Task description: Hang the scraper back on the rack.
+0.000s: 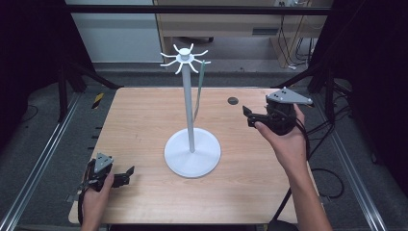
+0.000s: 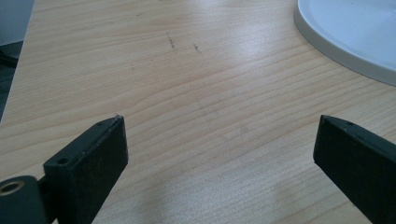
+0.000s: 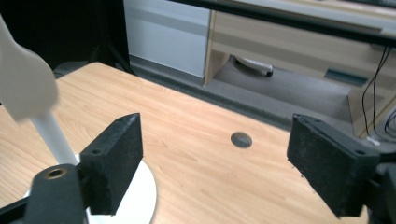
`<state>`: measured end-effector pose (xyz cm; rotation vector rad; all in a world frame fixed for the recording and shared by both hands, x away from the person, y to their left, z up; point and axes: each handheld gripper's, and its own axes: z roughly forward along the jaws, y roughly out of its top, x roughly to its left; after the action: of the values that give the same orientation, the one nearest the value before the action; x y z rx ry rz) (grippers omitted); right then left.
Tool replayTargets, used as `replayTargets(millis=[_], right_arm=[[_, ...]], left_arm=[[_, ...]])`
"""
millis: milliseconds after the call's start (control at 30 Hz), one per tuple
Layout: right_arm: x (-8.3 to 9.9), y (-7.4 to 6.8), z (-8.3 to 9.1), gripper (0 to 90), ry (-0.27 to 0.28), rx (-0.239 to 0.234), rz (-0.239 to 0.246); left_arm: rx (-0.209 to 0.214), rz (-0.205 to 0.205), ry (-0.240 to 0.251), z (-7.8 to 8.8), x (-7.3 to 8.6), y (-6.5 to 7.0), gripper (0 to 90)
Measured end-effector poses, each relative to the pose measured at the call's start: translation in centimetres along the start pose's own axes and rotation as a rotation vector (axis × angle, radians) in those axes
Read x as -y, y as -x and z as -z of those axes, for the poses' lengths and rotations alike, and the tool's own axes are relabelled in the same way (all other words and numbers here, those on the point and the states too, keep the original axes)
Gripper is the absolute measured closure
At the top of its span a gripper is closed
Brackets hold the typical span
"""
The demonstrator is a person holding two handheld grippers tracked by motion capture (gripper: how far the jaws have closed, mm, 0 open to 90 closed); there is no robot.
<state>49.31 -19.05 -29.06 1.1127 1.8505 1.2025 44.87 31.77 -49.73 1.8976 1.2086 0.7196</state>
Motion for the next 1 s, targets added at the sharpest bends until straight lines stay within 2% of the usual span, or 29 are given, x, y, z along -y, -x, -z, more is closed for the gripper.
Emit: replayTargets(millis=[300, 767, 1000], right_arm=[[4.2, 0.0, -0.9, 12.1, -0.037, 0.022, -0.043], [9.8, -0.4, -2.0, 10.2, -0.093, 0.031, -0.082], [13.1, -0.8, -3.2, 9.3, -0.139, 0.044, -0.106]], left_arm=[[0.000, 0.000, 0.000, 0.0, 0.0, 0.0, 2.6], [-0.001, -0.005, -0.002, 0.0, 0.0, 0.0, 2.6], [0.000, -0.004, -0.005, -0.1, 0.1, 0.0, 2.6]])
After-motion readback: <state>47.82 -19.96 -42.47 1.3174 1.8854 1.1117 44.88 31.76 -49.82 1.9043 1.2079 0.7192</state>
